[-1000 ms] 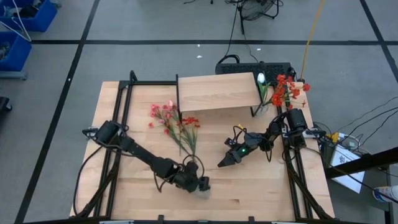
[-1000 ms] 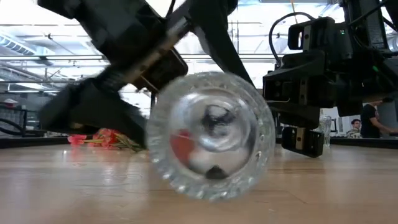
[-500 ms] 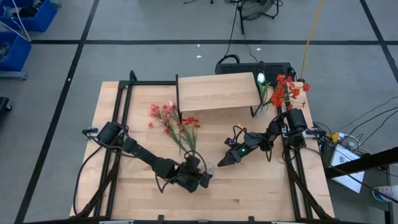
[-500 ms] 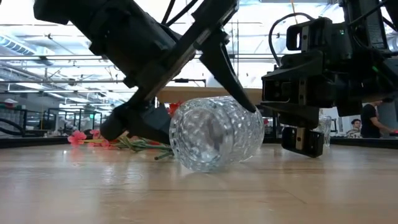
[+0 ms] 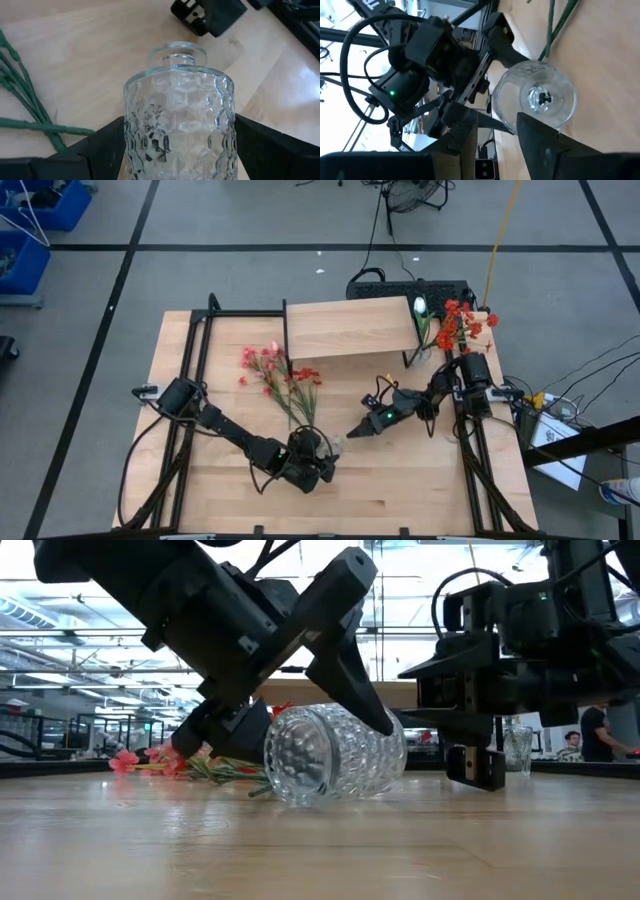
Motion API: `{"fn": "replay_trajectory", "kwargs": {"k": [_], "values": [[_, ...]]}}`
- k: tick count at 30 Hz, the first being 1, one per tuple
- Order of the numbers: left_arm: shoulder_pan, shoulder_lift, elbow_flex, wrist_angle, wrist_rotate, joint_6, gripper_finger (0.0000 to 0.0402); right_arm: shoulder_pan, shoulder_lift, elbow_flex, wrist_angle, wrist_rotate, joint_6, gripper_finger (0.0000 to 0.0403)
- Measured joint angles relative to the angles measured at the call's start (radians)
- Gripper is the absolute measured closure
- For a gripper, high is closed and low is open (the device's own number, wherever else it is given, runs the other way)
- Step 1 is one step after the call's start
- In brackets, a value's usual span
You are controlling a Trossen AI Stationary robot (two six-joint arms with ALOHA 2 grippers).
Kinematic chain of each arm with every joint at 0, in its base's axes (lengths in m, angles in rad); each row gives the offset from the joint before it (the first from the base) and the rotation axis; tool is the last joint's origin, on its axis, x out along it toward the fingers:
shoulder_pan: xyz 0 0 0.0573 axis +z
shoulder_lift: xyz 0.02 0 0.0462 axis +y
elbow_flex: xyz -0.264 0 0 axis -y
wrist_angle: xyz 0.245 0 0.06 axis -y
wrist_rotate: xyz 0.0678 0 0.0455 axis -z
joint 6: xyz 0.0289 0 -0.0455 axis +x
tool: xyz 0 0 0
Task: Pick and place flowers into a vace then onto a shelf
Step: Adjust the bottom transparent vase
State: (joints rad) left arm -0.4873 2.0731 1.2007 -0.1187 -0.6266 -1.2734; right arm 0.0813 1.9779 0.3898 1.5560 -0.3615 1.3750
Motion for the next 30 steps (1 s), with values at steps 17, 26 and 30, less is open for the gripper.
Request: {"fn": "replay_trajectory", "kwargs": {"k": [17,26,30], "values": [[-0.002,0.0,-0.001,0.016,-0.056,0.161,0.0078,-0.049,-0.137,0.169,-0.639,-0.156,-0.176,0.0286],[-0.01,0.003,0.0,0.039,-0.07,0.17,0.0078,-0.076,-0.136,0.208,-0.728,-0.067,-0.18,0.0296],[-0.016,0.003,0.0,0.036,-0.073,0.179,0.0078,-0.075,-0.135,0.206,-0.694,-0.065,-0.161,0.0296]]}}
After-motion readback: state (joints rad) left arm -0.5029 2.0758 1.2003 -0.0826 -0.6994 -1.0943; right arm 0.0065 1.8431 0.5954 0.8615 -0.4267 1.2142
